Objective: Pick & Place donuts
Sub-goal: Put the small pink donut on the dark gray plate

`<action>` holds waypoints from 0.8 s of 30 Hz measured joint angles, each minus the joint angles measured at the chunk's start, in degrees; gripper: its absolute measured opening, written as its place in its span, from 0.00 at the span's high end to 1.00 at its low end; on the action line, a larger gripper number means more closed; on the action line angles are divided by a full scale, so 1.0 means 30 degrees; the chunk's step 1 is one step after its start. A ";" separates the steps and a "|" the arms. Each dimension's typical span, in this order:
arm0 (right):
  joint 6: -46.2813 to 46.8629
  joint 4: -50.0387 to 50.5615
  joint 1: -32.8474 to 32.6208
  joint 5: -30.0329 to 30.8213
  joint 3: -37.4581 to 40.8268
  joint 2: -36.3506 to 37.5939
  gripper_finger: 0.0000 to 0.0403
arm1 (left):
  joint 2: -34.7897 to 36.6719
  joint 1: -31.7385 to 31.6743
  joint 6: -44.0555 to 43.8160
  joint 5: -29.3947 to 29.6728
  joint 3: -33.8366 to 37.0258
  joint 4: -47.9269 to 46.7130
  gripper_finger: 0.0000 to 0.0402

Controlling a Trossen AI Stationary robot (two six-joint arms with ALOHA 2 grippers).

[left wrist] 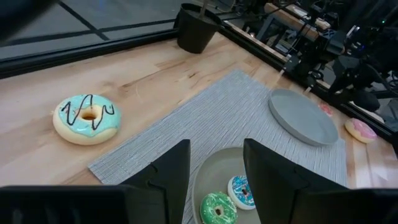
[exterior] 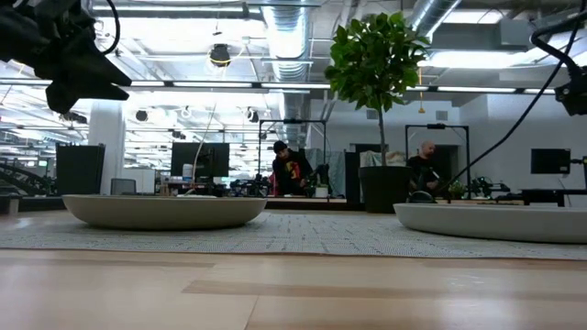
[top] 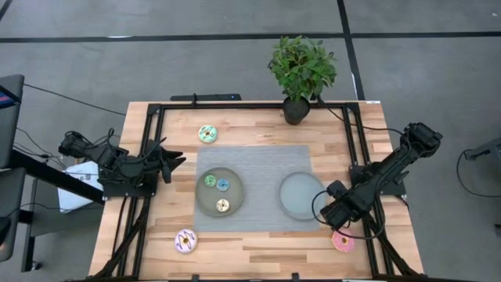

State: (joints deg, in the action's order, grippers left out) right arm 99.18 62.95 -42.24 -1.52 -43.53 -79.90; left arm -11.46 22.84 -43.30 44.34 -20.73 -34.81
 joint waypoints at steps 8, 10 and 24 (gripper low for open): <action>0.0434 -0.0696 0.0000 0.0140 0.0000 0.0000 0.52 | 0.0000 0.0000 -0.0004 0.0000 0.0000 0.0000 0.65; 0.0438 -0.1024 0.0000 0.0361 0.0000 0.0000 0.52 | 0.0000 -0.0003 -0.0004 0.0006 0.0000 -0.0001 0.65; 0.0434 -0.1894 -0.0007 0.0570 0.0373 -0.0005 0.39 | 0.0000 0.0000 0.0018 0.0003 0.0000 -0.0007 0.65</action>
State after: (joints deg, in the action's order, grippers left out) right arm 100.49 57.27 -42.26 0.19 -42.41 -79.91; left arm -11.46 22.84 -43.24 44.35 -20.73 -34.83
